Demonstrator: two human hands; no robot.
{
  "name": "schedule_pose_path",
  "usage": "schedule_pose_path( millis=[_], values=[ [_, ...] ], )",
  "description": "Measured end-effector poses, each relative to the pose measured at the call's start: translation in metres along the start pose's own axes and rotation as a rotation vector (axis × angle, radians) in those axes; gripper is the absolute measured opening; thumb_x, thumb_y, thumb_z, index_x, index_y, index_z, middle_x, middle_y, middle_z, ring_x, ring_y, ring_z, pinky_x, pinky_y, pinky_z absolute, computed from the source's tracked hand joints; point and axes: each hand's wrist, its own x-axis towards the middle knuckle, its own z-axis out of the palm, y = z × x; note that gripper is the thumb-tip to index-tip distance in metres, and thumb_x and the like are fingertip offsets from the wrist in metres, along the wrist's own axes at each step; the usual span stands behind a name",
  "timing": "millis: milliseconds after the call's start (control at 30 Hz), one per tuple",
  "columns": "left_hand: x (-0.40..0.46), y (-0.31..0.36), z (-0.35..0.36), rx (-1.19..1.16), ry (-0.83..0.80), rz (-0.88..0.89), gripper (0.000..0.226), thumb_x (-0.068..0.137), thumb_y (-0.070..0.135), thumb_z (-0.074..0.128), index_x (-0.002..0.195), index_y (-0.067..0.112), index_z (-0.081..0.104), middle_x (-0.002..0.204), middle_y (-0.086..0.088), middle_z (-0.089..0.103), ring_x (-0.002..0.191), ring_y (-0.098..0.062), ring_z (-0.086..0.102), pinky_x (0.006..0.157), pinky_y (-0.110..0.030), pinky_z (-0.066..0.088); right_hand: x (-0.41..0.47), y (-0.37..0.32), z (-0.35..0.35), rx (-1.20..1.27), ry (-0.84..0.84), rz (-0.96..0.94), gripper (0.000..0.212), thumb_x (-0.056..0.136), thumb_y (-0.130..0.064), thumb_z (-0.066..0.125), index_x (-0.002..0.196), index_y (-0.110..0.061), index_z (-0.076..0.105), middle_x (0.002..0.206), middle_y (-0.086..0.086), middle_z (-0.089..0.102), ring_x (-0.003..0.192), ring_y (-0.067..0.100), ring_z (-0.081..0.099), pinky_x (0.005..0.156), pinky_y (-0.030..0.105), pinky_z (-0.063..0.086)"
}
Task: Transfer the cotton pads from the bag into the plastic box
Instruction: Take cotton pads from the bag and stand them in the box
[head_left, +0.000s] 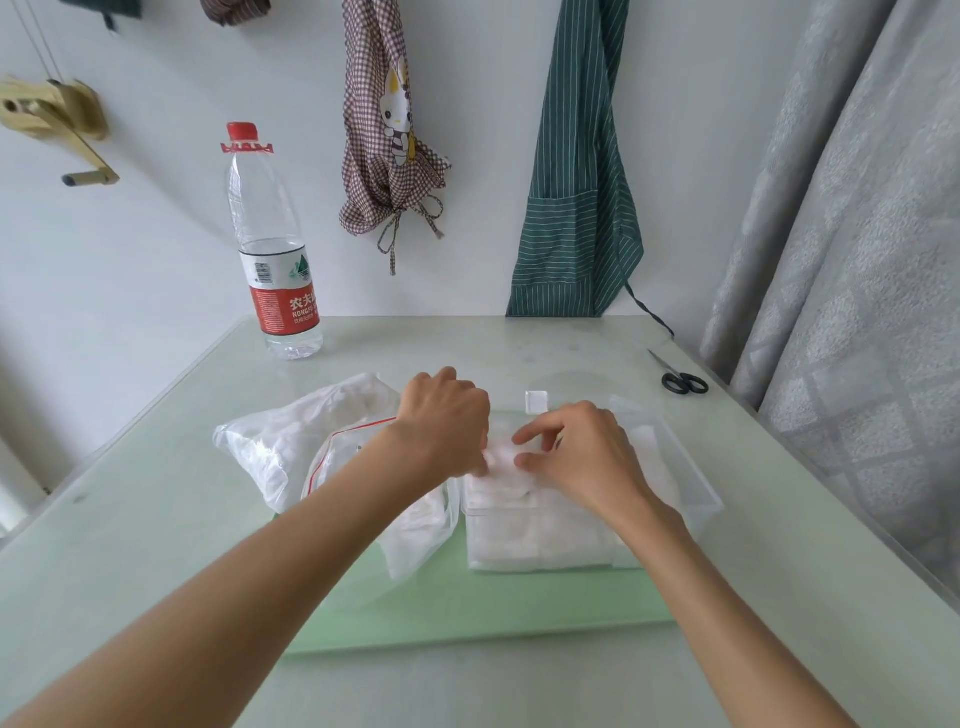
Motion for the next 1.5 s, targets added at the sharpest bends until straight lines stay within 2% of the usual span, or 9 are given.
schedule_pose_path(
  millis=[233, 433, 700, 833, 967, 1100, 1300, 1367, 1500],
  values=[
    [0.008, 0.005, 0.000, 0.057, -0.061, -0.019, 0.044, 0.074, 0.049, 0.072, 0.110, 0.024, 0.062, 0.112, 0.004, 0.059, 0.114, -0.018, 0.045, 0.079, -0.025, 0.030, 0.001, -0.001, 0.006, -0.133, -0.068, -0.013, 0.022, 0.075, -0.023, 0.074, 0.098, -0.023, 0.074, 0.089, -0.004, 0.071, 0.091, 0.018, 0.065, 0.081, 0.029, 0.052],
    [0.007, 0.012, 0.002, 0.117, -0.005, -0.018, 0.038, 0.078, 0.041, 0.072, 0.109, 0.023, 0.060, 0.116, 0.003, 0.058, 0.116, -0.017, 0.045, 0.078, -0.025, 0.028, 0.001, -0.009, 0.003, -0.237, -0.011, -0.037, 0.016, 0.070, -0.029, 0.080, 0.082, -0.023, 0.070, 0.084, -0.004, 0.057, 0.078, 0.018, 0.057, 0.061, 0.024, 0.037],
    [-0.077, -0.040, 0.003, -0.447, 0.425, -0.325, 0.053, 0.082, 0.041, 0.066, 0.129, 0.033, 0.043, 0.121, 0.011, 0.050, 0.113, -0.014, 0.043, 0.075, -0.027, 0.039, -0.015, -0.011, -0.005, 0.027, 0.177, -0.111, 0.008, 0.076, -0.030, 0.076, 0.076, -0.031, 0.068, 0.077, -0.012, 0.062, 0.073, 0.006, 0.058, 0.064, 0.027, 0.046],
    [-0.101, -0.077, 0.020, -0.478, 0.128, -0.566, 0.077, 0.077, 0.052, 0.067, 0.140, 0.026, 0.032, 0.137, 0.003, 0.043, 0.124, -0.022, 0.041, 0.092, -0.038, 0.042, -0.028, -0.041, -0.003, 0.071, 0.205, -0.305, 0.006, 0.078, -0.027, 0.074, 0.081, -0.031, 0.071, 0.078, -0.012, 0.062, 0.074, 0.005, 0.057, 0.066, 0.027, 0.048],
    [-0.091, -0.087, 0.026, -0.444, 0.091, -0.533, 0.039, 0.084, 0.049, 0.060, 0.120, 0.033, 0.057, 0.127, 0.003, 0.051, 0.119, -0.022, 0.047, 0.082, -0.030, 0.039, -0.032, -0.068, 0.010, -0.086, 0.063, -0.480, 0.014, 0.085, -0.025, 0.066, 0.097, -0.029, 0.073, 0.087, -0.013, 0.063, 0.087, 0.005, 0.053, 0.075, 0.020, 0.040],
    [-0.087, -0.095, 0.031, -0.427, 0.143, -0.551, 0.026, 0.086, 0.042, 0.060, 0.110, 0.031, 0.062, 0.115, 0.002, 0.061, 0.110, -0.024, 0.054, 0.073, -0.027, 0.035, -0.023, -0.084, 0.024, -0.282, -0.087, -0.614, 0.023, 0.093, -0.022, 0.054, 0.107, -0.026, 0.071, 0.105, -0.005, 0.067, 0.103, 0.015, 0.052, 0.083, 0.023, 0.034],
    [-0.088, -0.095, 0.033, -0.347, 0.200, -0.531, 0.024, 0.086, 0.040, 0.060, 0.108, 0.031, 0.063, 0.110, 0.004, 0.063, 0.105, -0.023, 0.056, 0.069, -0.026, 0.032, -0.009, -0.098, 0.038, -0.797, -0.281, -0.718, 0.023, 0.092, -0.028, 0.054, 0.108, -0.019, 0.068, 0.107, 0.002, 0.067, 0.098, 0.025, 0.059, 0.071, 0.029, 0.038],
    [-0.086, -0.090, 0.033, -0.296, 0.196, -0.499, 0.024, 0.088, 0.040, 0.058, 0.108, 0.029, 0.063, 0.112, 0.004, 0.058, 0.108, -0.021, 0.053, 0.069, -0.026, 0.031, -0.009, -0.104, 0.040, -0.946, -0.350, -0.727, 0.023, 0.089, -0.035, 0.058, 0.102, -0.017, 0.065, 0.103, 0.004, 0.067, 0.094, 0.025, 0.061, 0.051, 0.026, 0.027],
    [-0.084, -0.086, 0.035, -0.297, 0.174, -0.476, 0.029, 0.087, 0.042, 0.058, 0.112, 0.028, 0.061, 0.116, 0.002, 0.053, 0.112, -0.020, 0.048, 0.071, -0.028, 0.032, -0.010, -0.115, 0.052, -1.128, -0.372, -0.772, 0.012, 0.091, -0.021, 0.057, 0.081, -0.017, 0.054, 0.090, -0.002, 0.062, 0.098, 0.021, 0.062, 0.046, 0.027, 0.011]
  ],
)
